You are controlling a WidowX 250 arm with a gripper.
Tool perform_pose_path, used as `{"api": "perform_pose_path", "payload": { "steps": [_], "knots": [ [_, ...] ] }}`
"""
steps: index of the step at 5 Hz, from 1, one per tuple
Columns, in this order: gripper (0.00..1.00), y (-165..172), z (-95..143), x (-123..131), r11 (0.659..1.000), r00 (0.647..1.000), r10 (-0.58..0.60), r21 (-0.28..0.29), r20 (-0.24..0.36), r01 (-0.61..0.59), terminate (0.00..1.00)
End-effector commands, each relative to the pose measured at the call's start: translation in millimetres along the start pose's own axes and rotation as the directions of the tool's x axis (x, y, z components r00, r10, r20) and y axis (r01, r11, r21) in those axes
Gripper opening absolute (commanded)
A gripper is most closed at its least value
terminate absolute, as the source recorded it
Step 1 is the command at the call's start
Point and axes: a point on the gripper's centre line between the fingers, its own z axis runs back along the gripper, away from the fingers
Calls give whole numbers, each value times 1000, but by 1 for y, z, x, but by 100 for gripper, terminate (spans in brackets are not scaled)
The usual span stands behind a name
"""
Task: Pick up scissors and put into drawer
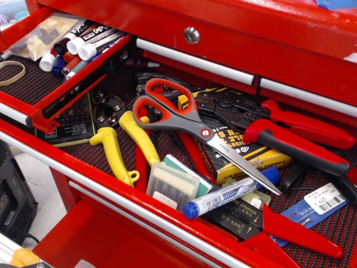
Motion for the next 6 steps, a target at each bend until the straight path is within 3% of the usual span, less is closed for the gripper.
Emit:
{"api": "perform_pose_path", "payload": {
  "steps": [1,2,3,4,5,6],
  "knots": [
    [100,0,0,0,1000,1000,0,0,0,0,0],
    [100,-45,21,27,964,963,252,-69,-93,-259,0],
    [100,-85,37,47,869,867,482,-53,-128,-491,0],
    [100,-130,30,64,713,714,685,-68,-149,-698,0],
    [100,-175,32,81,513,515,840,-60,-169,-857,0],
    [100,-222,31,96,381,382,910,-41,-159,-924,0]
  ]
}}
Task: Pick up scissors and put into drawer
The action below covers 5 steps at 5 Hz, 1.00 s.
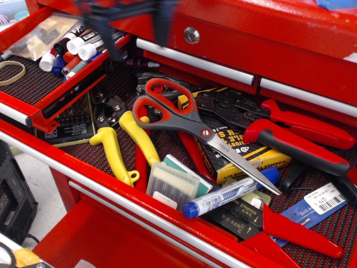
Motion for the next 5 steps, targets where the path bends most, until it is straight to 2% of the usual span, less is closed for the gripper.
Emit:
{"api": "perform_pose_path", "payload": {
  "steps": [1,3,4,5],
  "knots": [
    [100,-46,-21,-43,984,984,164,-82,76,-158,0],
    [100,-38,-53,-54,963,968,232,-162,97,-214,0],
    [100,-35,-68,-50,952,964,252,-201,89,-230,0],
    [100,-33,-82,-47,945,958,272,-210,86,-250,0]
  ]
}}
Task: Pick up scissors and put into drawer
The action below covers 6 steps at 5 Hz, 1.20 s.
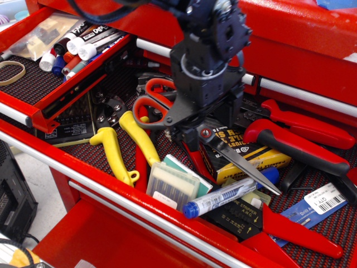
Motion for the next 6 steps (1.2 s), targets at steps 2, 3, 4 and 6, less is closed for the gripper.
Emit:
{"api": "perform_pose_path", "payload": {
  "steps": [2,3,4,6],
  "knots": [
    [0,-2,-21,18,997,997,66,-28,-35,-67,0],
    [0,-1,-14,21,998,997,62,3,-37,-62,0],
    [0,3,13,37,995,999,40,93,-24,-38,0],
    [0,14,68,97,973,1000,-4,230,30,-3,0]
  ]
}}
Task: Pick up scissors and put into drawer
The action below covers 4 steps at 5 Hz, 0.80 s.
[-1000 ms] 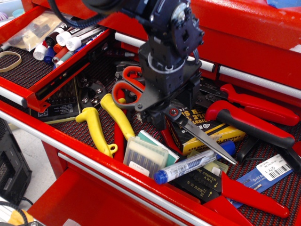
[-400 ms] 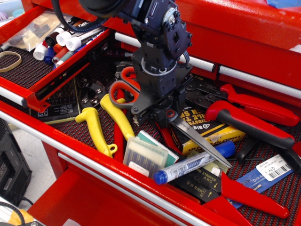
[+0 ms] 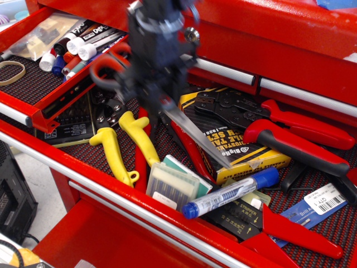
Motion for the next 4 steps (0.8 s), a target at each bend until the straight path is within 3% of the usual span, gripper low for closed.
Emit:
{"api": "perform_pose_path", "payload": {
  "steps": [1,2,3,4],
  "knots": [
    [0,19,43,79,999,997,-34,19,67,33,0],
    [0,41,52,124,991,989,-127,42,69,125,0],
    [0,48,48,173,955,955,-296,39,9,295,0],
    [0,47,33,192,909,908,-416,-47,-47,414,0]
  ]
}}
